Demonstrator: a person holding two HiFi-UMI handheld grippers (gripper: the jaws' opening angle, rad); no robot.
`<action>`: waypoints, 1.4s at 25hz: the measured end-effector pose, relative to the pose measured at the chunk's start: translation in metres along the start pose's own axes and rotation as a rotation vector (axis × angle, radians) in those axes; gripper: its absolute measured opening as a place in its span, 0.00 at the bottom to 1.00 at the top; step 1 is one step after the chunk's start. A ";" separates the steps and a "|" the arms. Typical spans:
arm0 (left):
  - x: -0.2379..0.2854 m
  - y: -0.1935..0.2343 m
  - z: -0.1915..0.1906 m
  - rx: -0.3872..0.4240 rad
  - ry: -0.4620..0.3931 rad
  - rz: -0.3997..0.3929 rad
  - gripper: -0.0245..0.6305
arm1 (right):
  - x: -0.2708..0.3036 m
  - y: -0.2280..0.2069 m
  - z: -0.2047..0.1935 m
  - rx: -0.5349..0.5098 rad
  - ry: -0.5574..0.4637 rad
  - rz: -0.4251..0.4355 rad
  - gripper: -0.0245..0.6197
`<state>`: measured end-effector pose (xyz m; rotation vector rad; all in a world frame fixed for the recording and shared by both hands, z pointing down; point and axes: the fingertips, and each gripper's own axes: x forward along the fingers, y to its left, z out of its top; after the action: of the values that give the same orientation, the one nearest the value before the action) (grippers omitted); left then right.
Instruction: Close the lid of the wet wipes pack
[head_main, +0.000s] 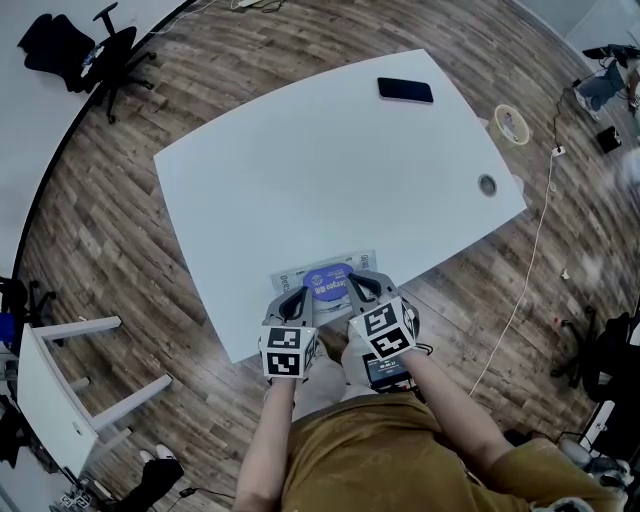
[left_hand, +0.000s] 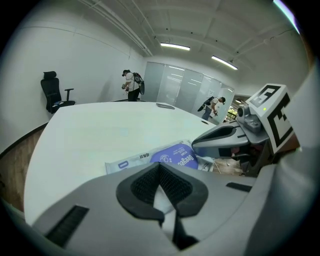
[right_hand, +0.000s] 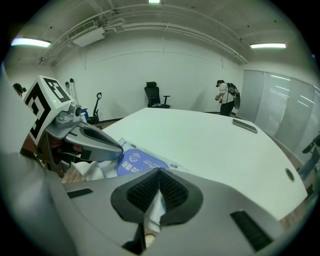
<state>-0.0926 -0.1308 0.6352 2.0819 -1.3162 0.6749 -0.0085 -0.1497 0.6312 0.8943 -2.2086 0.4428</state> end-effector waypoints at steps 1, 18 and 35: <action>-0.001 0.000 0.000 -0.001 -0.003 0.004 0.03 | -0.002 0.000 0.000 0.001 -0.004 -0.003 0.05; -0.039 0.001 0.006 -0.006 -0.081 0.064 0.03 | -0.043 0.004 0.016 0.009 -0.141 -0.054 0.05; -0.093 -0.015 0.045 0.067 -0.222 0.117 0.03 | -0.094 0.015 0.044 0.010 -0.284 -0.101 0.05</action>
<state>-0.1098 -0.0998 0.5373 2.1970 -1.5679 0.5557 0.0081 -0.1187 0.5323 1.1276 -2.4030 0.2935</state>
